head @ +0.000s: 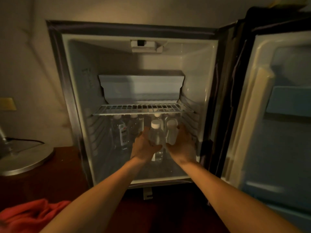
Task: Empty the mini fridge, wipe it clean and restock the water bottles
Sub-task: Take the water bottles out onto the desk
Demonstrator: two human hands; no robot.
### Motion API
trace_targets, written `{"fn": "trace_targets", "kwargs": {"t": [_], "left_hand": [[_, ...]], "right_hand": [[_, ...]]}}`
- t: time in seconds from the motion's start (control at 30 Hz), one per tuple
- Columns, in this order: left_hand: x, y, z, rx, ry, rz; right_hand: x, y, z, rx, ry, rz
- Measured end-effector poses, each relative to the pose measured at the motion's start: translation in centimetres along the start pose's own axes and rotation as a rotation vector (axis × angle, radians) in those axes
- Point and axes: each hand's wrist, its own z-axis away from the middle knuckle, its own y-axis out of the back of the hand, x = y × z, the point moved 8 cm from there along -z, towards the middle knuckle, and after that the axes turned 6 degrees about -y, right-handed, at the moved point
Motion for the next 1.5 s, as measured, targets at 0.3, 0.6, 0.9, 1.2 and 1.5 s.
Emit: {"fn": "trace_targets", "kwargs": {"t": [0.3,0.6,0.9,1.2,1.5], "left_hand": [[2.7,5.1,7.9,0.025,-0.091,-0.108],[3.5,13.5,19.3,0.197,-0.081,-0.204],[4.6,22.1,29.4,0.312,-0.107,-0.295],[0.4,30.7,37.2,0.392,0.076,-0.451],[-4.9,33.3,38.8,0.489,0.147,-0.359]], "right_hand": [[-3.1,4.1,6.3,-0.019,0.077,-0.096],[-7.5,5.2,15.1,-0.134,0.246,-0.137],[-10.8,3.4,24.9,-0.223,0.399,-0.238],[-16.1,-0.5,33.2,-0.434,0.475,-0.341],[-19.7,-4.4,35.8,-0.460,0.518,-0.485]]}}
